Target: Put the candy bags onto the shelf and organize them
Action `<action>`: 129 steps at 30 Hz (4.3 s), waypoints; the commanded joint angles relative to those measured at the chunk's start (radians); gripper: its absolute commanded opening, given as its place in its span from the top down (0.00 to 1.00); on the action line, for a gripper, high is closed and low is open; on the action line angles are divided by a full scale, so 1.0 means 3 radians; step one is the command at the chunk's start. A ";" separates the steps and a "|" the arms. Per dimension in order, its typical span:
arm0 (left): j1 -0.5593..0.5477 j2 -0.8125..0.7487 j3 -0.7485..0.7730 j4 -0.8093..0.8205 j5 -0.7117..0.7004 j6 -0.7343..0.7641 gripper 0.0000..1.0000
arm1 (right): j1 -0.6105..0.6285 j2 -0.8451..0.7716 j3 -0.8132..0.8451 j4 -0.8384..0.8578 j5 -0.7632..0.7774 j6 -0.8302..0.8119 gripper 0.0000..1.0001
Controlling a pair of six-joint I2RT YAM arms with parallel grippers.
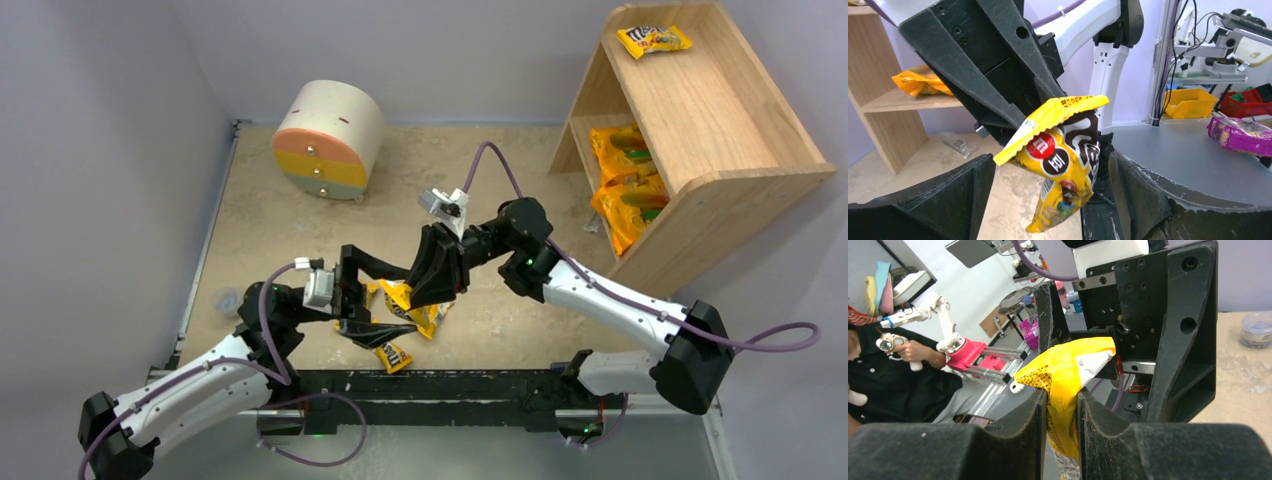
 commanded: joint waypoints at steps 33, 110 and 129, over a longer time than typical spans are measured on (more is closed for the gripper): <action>0.0000 0.0427 0.0409 -0.0897 -0.1363 -0.0691 1.00 | 0.0047 -0.0726 0.0081 -0.1803 0.2502 -0.1522 0.01; 0.0001 0.0664 0.0882 -0.1083 -0.2879 -0.1792 1.00 | 0.0046 -0.1160 -0.1349 -0.0341 0.3582 -0.0252 0.09; 0.0016 0.1060 0.2319 -0.3385 -0.3147 -0.2024 1.00 | 0.0116 -0.1321 -0.1285 -0.0312 0.2924 -0.5365 0.02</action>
